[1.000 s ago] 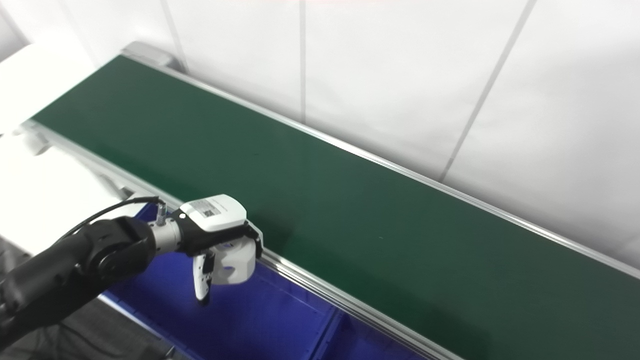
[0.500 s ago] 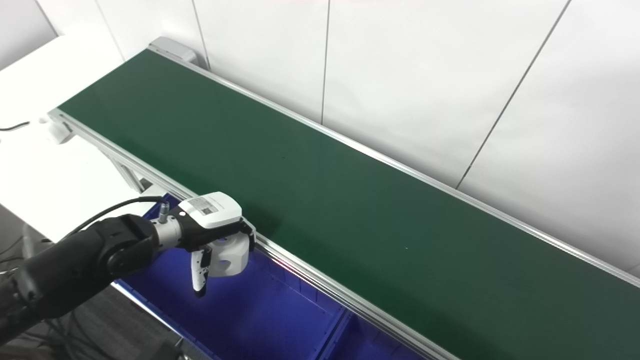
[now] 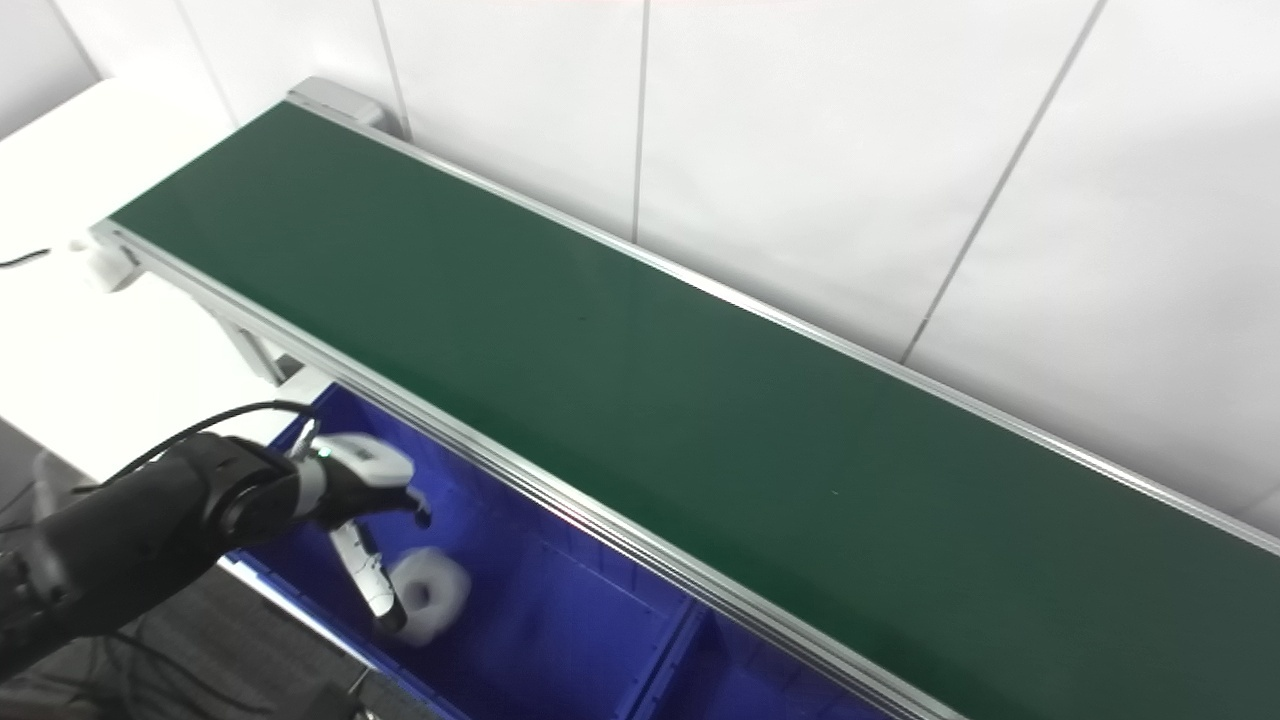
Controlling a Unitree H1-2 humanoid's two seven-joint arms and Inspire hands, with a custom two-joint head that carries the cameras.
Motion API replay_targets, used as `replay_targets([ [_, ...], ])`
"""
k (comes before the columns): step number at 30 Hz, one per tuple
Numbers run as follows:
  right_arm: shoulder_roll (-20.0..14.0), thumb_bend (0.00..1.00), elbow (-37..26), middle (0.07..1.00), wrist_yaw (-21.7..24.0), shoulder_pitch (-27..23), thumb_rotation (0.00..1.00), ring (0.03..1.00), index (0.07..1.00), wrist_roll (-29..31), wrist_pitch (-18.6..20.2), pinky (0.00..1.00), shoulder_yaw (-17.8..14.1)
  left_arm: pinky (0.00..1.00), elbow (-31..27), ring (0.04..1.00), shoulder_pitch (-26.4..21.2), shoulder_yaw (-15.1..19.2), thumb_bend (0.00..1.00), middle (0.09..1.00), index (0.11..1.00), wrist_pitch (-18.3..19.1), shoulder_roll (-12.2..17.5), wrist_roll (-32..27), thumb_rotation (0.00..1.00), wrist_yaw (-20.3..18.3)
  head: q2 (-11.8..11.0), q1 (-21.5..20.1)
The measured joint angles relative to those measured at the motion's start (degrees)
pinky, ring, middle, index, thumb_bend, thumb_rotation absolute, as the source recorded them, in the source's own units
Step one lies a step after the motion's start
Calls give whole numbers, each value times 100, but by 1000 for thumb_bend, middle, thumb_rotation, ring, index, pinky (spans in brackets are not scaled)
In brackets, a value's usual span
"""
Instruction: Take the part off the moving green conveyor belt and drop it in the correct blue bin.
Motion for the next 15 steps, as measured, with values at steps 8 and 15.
replay_targets([
  [8,7,772,-112,1000,-1,-23,1000,1000,1000,-15,2,1000,1,931,-1034,1000,-353,630,1000,1000,1000,823,144,-1281,895,-1428,9,9],
  [15,47,788,-83,1000,-15,-37,1000,1000,1000,-136,2,1000,47,918,-1195,934,-597,1572,1000,966,994,880,138,-4182,926,-1722,105,-456],
])
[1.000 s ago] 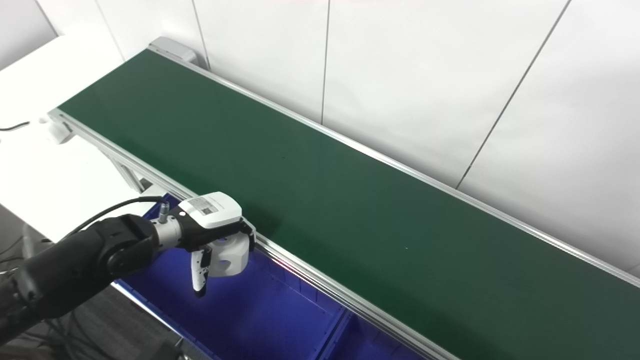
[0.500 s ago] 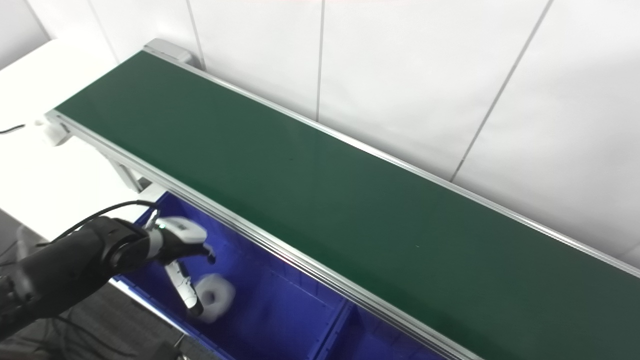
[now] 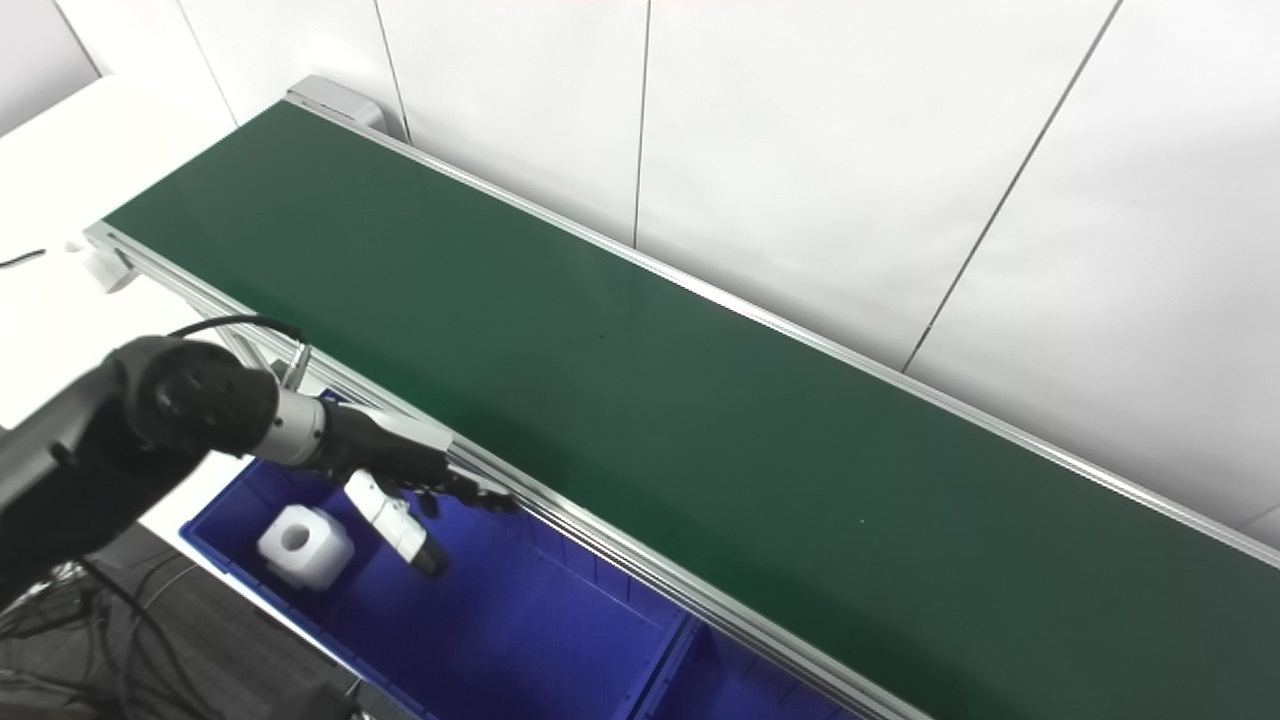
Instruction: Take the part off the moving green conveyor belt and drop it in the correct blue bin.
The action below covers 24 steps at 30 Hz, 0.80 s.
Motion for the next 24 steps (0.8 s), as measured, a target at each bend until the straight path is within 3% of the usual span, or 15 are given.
replay_targets([
  [3,50,781,25,1000,-13,0,1000,1000,1000,-63,0,974,42,985,0,950,6,91,1000,947,1000,0,-15,-1176,881,196,149,-737],
  [5,102,779,27,1000,-17,0,1000,995,1000,-137,0,951,87,989,0,948,24,90,1000,939,1000,0,-15,-1881,859,422,184,-939],
  [6,132,782,27,1000,-23,1,1000,988,1000,-189,0,929,113,995,0,940,41,89,1000,925,998,0,-14,-2263,810,554,237,-1376],
  [7,164,788,28,1000,-28,1,1000,982,1000,-230,0,915,145,992,-1,936,64,92,1000,920,996,0,-14,-2636,792,685,237,-1381],
  [9,240,807,27,1000,-43,2,1000,955,1000,-318,0,863,234,929,-2,909,159,127,1000,911,975,2,-17,-3379,754,997,307,-2177],
  [11,357,815,16,1000,-78,10,1000,930,1000,-495,1,827,347,907,-104,904,380,362,1000,921,967,32,-145,-4076,727,1503,308,-2181],
  [12,433,818,-13,1000,-124,33,1000,919,1000,-587,1,813,413,886,-307,895,535,649,1000,924,970,53,-346,-4380,732,1891,343,-2642],
  [13,507,830,-52,998,-154,63,996,905,1000,-681,1,799,472,859,-507,882,680,873,1000,923,979,60,-591,-4452,737,2249,352,-2847],
  [15,722,844,-134,992,-252,124,991,884,1000,-947,25,772,626,834,-893,876,1009,1159,1000,923,993,37,-1432,-4248,747,3147,361,-3225],
  [16,796,850,-191,991,-278,141,996,875,997,-1063,53,750,691,864,-981,903,1166,1148,996,937,997,-49,-1838,-3986,748,3457,369,-3766],
  [18,1015,853,-349,992,-357,169,999,871,997,-1414,132,744,884,903,-953,935,1561,947,972,953,1000,-433,-2676,-3071,737,3994,369,-3824],
  [20,1184,835,-447,998,-390,165,1000,877,1000,-1644,261,776,1019,948,-833,978,1920,670,888,990,1000,-913,-3130,-2229,743,4314,413,-4427],
  [24,1330,799,-425,1000,-418,157,1000,881,1000,-1991,353,794,1153,996,-239,999,2346,130,811,1000,1000,-2054,-3630,-1186,789,4659,413,-4676],
])
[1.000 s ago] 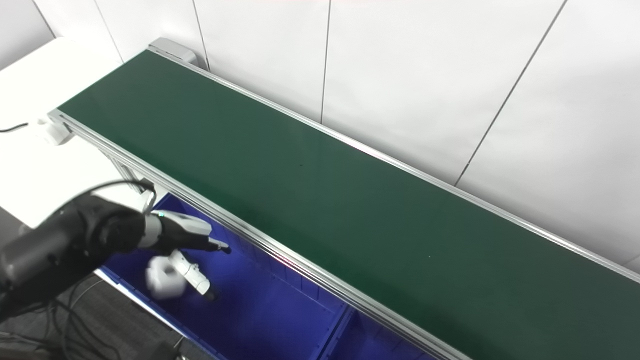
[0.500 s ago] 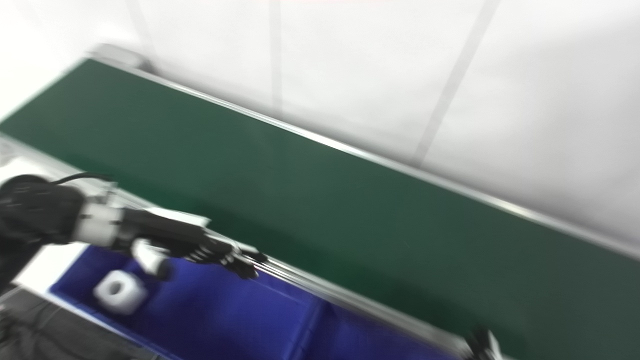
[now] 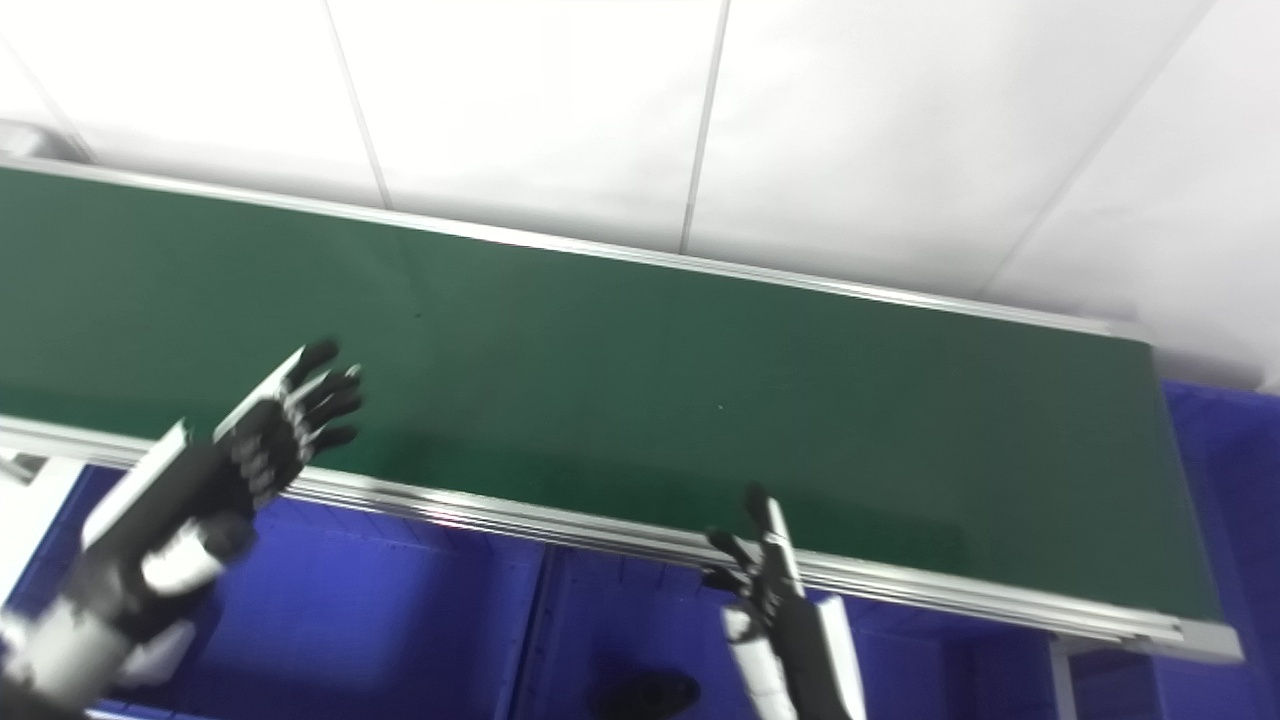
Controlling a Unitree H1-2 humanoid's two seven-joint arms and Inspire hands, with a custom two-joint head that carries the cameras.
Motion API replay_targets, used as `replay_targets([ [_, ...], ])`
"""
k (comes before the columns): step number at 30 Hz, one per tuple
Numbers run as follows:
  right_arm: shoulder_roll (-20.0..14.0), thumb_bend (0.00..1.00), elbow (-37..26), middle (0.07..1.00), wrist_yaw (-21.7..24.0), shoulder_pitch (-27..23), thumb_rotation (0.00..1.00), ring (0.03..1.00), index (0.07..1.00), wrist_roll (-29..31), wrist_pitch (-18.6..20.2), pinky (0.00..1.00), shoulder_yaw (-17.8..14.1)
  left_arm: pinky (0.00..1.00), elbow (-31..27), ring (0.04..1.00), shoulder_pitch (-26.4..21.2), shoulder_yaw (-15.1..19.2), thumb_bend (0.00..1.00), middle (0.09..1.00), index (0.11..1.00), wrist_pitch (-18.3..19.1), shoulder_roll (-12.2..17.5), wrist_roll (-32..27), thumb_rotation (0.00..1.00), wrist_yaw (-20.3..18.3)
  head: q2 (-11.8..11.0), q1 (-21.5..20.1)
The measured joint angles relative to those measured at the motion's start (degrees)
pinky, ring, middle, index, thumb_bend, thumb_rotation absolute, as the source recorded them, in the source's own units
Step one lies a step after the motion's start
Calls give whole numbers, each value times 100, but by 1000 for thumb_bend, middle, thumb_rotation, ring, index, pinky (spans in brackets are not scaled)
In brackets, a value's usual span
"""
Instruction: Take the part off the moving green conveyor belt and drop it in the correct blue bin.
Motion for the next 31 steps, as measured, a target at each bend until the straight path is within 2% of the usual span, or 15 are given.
replay_targets([
  [3,47,781,14,1000,-66,-1,1000,885,1000,-194,5,790,45,1000,638,1000,38,-355,788,1000,1000,-854,-127,576,683,167,35,-89],
  [6,152,777,16,1000,-143,-3,1000,889,1000,-334,5,794,83,1000,1365,1000,-110,-431,839,1000,1000,-1707,-19,1063,663,374,114,-159],
  [8,241,780,-60,1000,-217,-2,1000,889,1000,-421,64,799,115,1000,1570,1000,-285,-403,848,1000,1000,-2029,82,1224,671,606,176,-159],
  [11,301,781,-223,1000,-263,-9,1000,881,1000,-475,111,794,124,1000,1430,1000,-484,-393,835,1000,1000,-2269,90,1470,728,933,237,-89],
  [14,298,775,-240,1000,-342,17,1000,889,1000,-512,113,801,82,1000,1002,1000,-484,-506,774,1000,1000,-2326,-114,1840,770,1217,272,-27],
  [19,264,780,-240,998,-401,29,1000,888,1000,-547,112,788,28,1000,495,1000,-229,-753,683,1000,1000,-2284,-471,1923,874,1402,308,52],
  [20,234,786,-241,998,-417,30,1000,882,1000,-540,112,778,6,977,493,998,-200,-753,623,1000,1000,-2284,-487,1943,914,1443,325,148],
  [22,137,791,-244,998,-432,29,1000,879,1000,-498,112,774,-56,967,540,994,-159,-767,603,1000,1000,-2265,-512,2011,931,1544,325,201],
  [23,90,799,-246,999,-433,31,1000,879,1000,-481,112,781,-88,965,558,997,-145,-781,603,1000,1000,-2250,-528,2027,946,1562,334,358],
  [26,-44,813,-278,1000,-436,47,1000,883,1000,-414,111,793,-167,940,683,989,-138,-828,624,1000,1000,-2174,-647,2029,983,1691,316,456],
  [31,-115,813,-294,996,-438,46,1000,866,998,-306,111,765,-220,962,798,990,-116,-880,619,1000,1000,-1892,-768,1996,973,1804,325,631],
])
